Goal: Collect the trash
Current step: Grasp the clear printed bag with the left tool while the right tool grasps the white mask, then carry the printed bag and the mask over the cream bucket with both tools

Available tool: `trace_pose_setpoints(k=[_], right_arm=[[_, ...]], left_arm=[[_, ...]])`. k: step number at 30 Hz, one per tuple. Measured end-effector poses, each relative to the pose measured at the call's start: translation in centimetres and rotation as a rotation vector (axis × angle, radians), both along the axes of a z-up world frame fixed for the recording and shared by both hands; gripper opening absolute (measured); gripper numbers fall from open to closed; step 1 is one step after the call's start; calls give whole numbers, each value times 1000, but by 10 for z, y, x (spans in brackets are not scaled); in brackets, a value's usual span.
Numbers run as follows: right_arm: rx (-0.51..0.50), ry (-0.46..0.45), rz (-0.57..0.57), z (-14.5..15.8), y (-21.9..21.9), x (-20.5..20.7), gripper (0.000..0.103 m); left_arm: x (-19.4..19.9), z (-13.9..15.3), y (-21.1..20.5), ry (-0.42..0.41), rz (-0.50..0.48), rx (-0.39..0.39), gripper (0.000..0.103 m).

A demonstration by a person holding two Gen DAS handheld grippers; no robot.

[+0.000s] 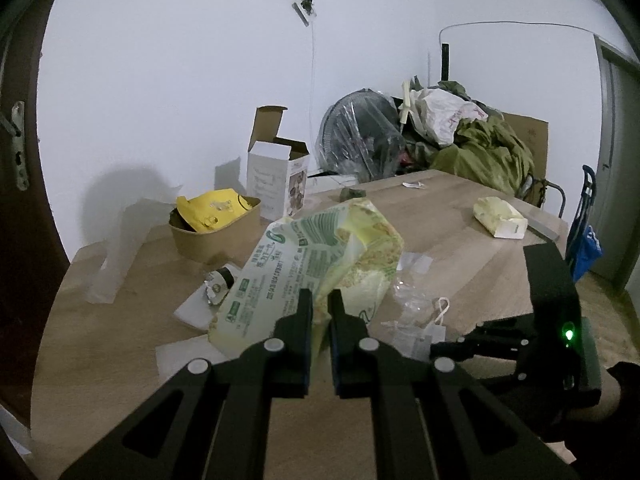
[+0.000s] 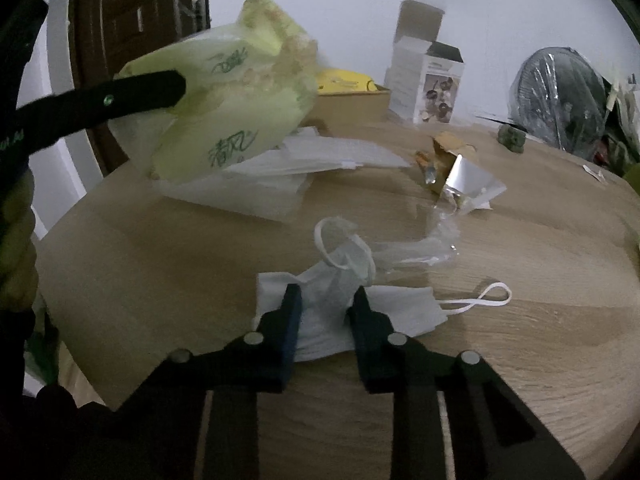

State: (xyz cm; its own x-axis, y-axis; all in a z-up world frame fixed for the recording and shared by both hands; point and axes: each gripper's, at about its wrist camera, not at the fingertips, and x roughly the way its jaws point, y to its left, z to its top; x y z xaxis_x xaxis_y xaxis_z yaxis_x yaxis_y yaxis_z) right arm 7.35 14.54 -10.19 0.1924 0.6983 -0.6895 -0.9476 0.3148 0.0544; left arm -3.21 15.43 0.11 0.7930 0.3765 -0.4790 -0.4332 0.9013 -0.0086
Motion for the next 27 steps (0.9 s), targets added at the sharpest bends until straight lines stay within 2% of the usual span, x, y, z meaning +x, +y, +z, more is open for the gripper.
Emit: trace_pose_setpoints(k=[2, 5, 15, 20, 27], right_arm=[[7, 7, 9, 1, -1, 0, 9], [31, 20, 17, 2, -8, 0, 4], [137, -16, -16, 38, -48, -4, 4], [178, -55, -73, 57, -76, 2, 4], [197, -74, -176, 62, -118, 17, 4]], left_arm=[[-1, 1, -1, -2, 5, 5, 7], [-2, 3, -2, -3, 7, 11, 7], [2, 11, -16, -4, -27, 37, 7], [12, 15, -27, -5, -66, 53, 7], [30, 17, -48, 2, -126, 64, 7]])
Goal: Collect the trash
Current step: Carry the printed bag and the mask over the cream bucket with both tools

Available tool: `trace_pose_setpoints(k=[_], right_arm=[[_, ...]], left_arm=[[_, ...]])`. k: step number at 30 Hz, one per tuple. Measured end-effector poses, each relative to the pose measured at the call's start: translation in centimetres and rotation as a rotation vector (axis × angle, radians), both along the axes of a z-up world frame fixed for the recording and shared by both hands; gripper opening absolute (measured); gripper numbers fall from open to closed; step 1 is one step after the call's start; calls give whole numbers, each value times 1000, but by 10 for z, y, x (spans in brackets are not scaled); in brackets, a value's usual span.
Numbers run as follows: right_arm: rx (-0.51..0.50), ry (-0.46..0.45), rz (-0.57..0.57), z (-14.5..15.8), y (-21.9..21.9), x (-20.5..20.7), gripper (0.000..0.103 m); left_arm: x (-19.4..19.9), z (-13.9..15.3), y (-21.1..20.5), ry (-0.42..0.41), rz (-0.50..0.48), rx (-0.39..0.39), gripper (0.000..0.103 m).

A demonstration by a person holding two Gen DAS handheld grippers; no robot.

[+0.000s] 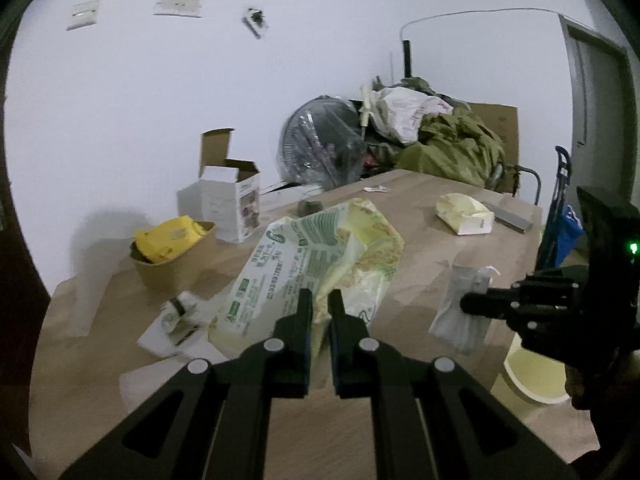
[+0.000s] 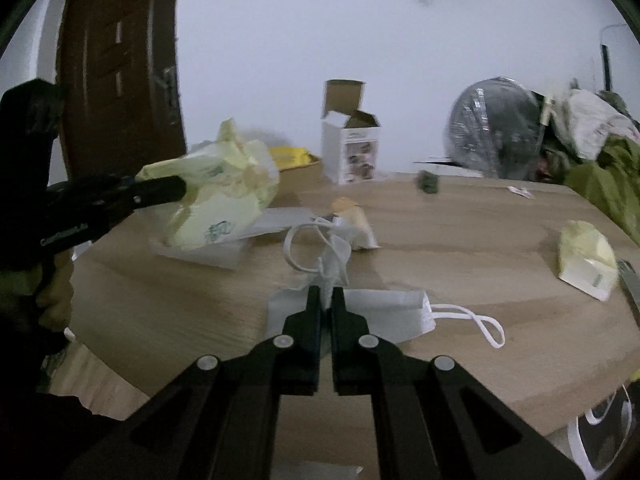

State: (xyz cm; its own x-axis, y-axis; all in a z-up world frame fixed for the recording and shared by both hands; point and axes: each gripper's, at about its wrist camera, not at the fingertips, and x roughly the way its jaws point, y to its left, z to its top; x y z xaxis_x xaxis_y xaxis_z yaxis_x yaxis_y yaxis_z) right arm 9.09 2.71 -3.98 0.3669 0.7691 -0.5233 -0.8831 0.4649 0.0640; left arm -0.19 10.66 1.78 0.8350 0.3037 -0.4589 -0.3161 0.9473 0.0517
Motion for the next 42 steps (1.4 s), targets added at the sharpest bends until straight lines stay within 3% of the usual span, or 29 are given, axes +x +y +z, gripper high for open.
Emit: trace_pose_setpoints(k=[13, 23, 34, 42], right_arm=[[40, -7, -199, 4, -83, 16, 4], [23, -21, -433, -2, -169, 22, 4], [-102, 76, -657, -57, -247, 30, 4], [-185, 203, -704, -100, -269, 34, 5]], left_arm=[[43, -2, -49, 16, -183, 19, 7], [77, -10, -101, 38, -365, 24, 7], [109, -27, -161, 90, -540, 15, 7], [131, -48, -206, 152, -669, 3, 7]])
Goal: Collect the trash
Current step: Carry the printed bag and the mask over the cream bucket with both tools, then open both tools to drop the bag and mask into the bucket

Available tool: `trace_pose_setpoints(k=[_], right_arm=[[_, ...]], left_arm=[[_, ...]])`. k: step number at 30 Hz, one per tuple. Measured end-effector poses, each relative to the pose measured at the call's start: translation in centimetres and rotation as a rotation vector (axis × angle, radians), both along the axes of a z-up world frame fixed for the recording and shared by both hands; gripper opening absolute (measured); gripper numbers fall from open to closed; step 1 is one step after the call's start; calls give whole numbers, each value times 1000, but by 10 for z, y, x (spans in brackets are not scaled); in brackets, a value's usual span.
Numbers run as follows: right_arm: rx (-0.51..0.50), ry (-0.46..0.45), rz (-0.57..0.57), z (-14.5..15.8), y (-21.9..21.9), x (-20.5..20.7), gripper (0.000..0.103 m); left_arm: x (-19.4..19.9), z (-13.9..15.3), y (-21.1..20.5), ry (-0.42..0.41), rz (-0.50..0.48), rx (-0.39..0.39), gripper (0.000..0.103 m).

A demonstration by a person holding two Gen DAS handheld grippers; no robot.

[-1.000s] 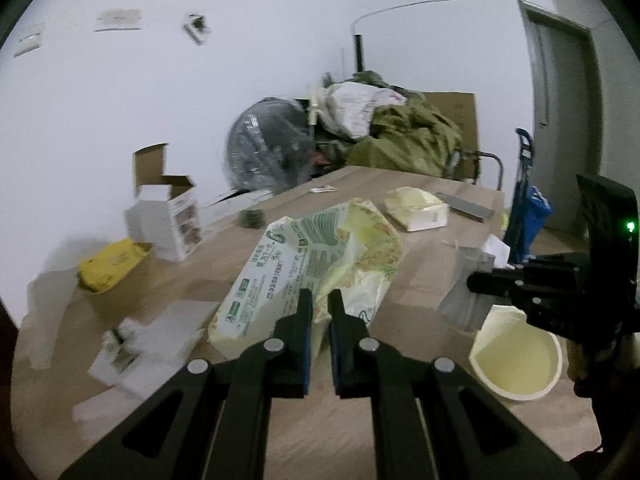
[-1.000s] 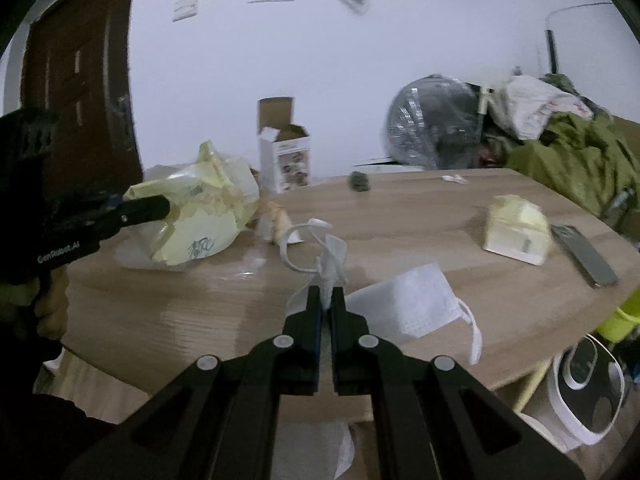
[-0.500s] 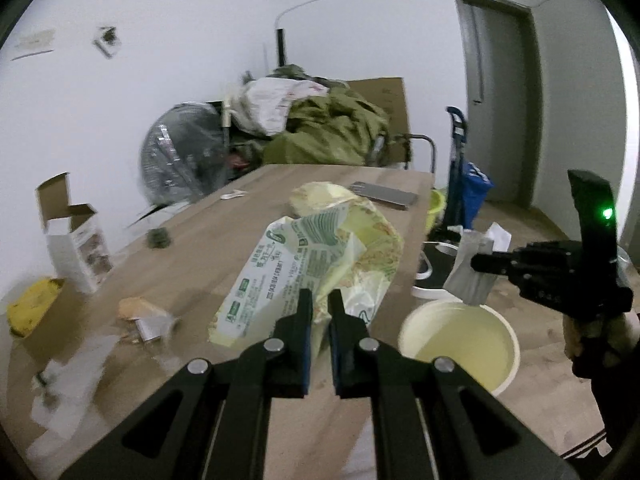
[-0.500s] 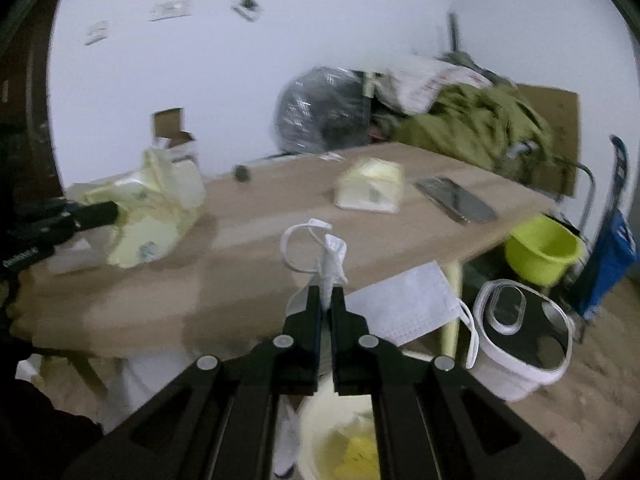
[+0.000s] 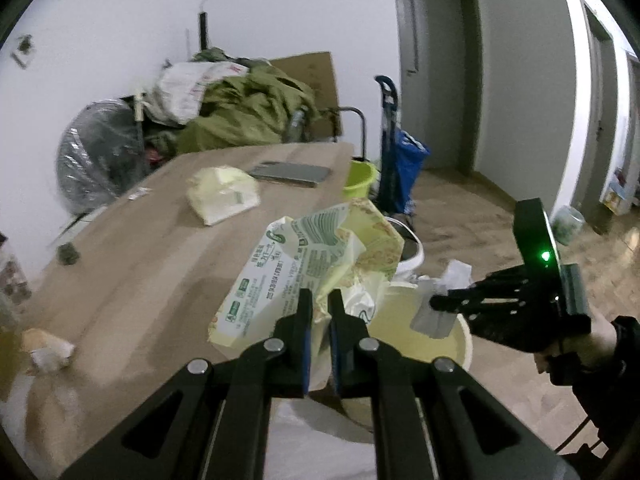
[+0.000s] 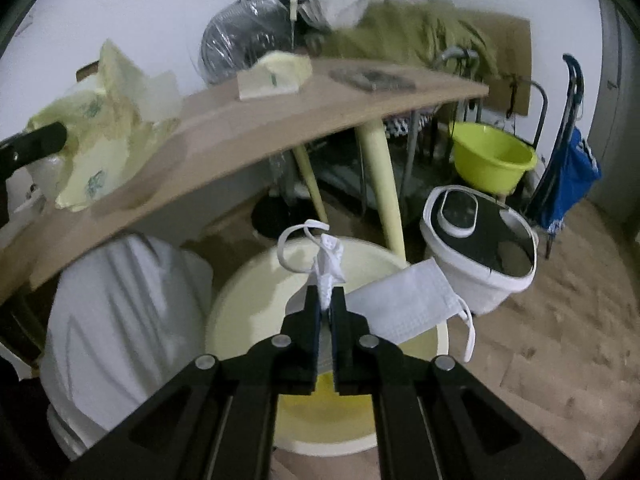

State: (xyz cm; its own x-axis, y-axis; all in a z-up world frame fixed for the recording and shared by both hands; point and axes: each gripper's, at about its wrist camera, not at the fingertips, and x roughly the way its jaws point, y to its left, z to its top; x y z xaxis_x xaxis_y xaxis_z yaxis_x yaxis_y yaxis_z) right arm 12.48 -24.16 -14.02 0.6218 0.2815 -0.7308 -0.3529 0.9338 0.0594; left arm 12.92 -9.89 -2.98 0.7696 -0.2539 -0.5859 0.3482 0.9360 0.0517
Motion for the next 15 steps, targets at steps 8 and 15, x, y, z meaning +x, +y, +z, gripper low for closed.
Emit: trace_pose_setpoints(k=[8, 15], right_arm=[[15, 28, -24, -10, -18, -8, 43], [23, 9, -87, -2, -32, -18, 43]], left_arm=[[22, -25, -38, 72, -108, 51, 7], [36, -43, -66, 126, -186, 93, 7]])
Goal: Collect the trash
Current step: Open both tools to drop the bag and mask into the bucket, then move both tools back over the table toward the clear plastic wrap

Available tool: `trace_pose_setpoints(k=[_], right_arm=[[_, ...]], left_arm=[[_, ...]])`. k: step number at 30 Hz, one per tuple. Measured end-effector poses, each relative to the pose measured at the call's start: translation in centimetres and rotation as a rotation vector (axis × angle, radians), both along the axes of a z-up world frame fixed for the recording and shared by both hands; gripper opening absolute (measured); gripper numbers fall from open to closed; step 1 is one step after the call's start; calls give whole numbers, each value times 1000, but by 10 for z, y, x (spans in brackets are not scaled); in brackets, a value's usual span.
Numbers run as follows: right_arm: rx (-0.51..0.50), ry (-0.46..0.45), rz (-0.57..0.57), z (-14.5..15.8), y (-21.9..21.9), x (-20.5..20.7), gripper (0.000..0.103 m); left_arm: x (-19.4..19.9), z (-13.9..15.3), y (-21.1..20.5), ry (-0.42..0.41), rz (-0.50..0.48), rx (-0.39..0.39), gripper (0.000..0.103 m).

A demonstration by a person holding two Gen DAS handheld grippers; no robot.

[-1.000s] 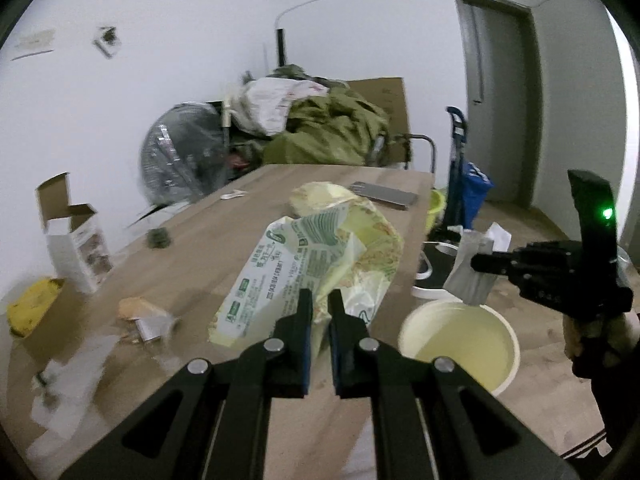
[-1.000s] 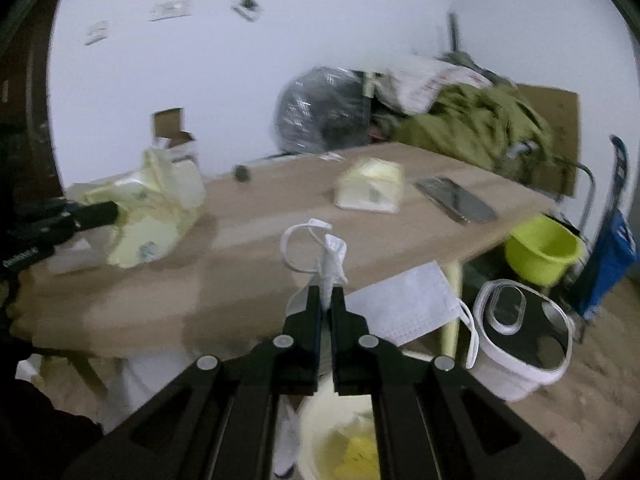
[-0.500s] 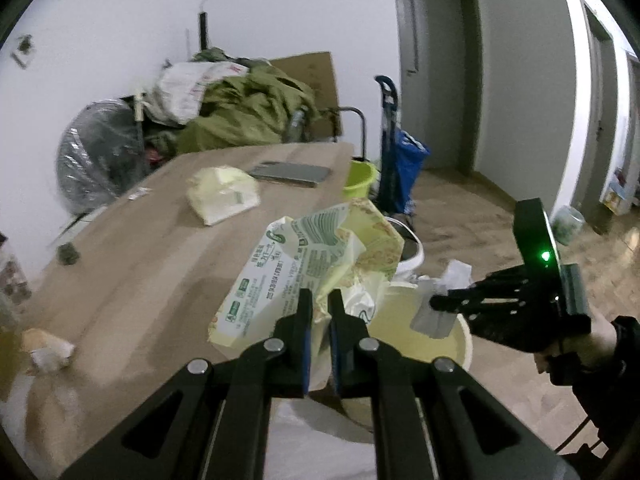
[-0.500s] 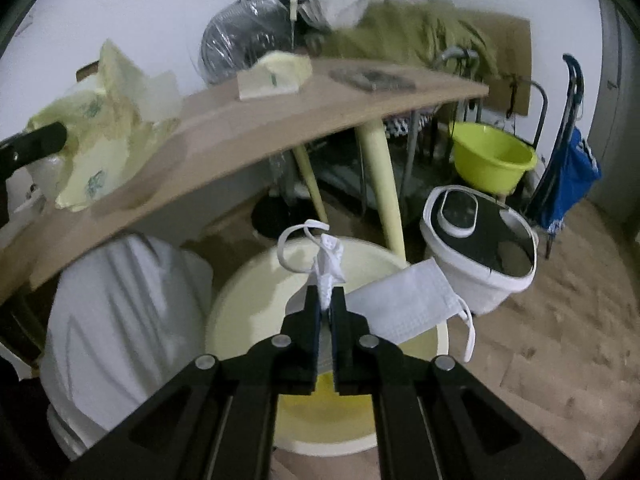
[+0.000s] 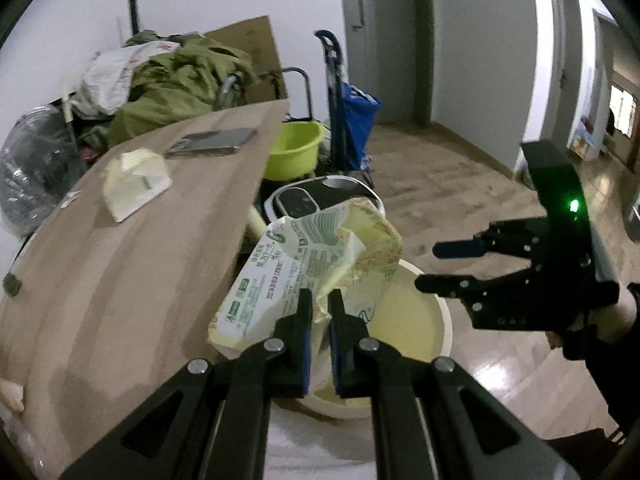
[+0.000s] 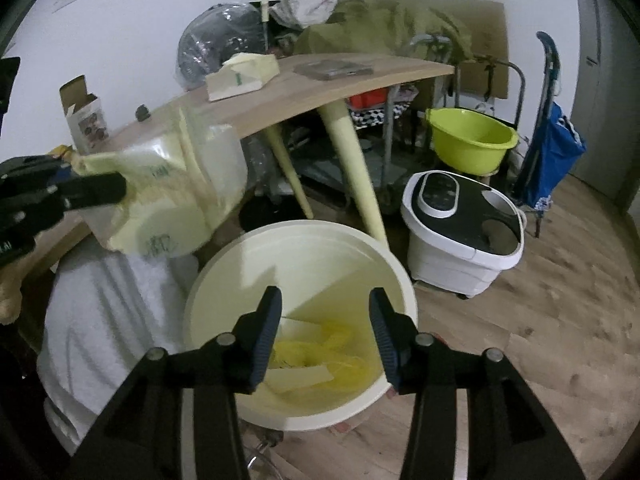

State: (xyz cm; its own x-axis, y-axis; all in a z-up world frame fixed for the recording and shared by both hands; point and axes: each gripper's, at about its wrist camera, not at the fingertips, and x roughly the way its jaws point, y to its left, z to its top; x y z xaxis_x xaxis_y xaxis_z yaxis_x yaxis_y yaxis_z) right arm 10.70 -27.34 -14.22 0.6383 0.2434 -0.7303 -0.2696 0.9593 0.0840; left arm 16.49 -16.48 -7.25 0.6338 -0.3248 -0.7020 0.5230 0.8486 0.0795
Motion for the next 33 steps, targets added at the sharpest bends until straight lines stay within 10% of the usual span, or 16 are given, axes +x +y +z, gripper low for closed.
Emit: trace_pose_setpoints(k=[8, 16, 33], right_arm=[[-4, -31, -67, 7, -14, -6, 43], [-13, -41, -119, 11, -22, -8, 44], [-37, -91, -16, 39, 22, -1, 45]], left_arm=[[21, -24, -24, 97, -28, 26, 8], [27, -37, -32, 175, -44, 1, 47], [6, 7, 25, 58, 81, -116, 49]])
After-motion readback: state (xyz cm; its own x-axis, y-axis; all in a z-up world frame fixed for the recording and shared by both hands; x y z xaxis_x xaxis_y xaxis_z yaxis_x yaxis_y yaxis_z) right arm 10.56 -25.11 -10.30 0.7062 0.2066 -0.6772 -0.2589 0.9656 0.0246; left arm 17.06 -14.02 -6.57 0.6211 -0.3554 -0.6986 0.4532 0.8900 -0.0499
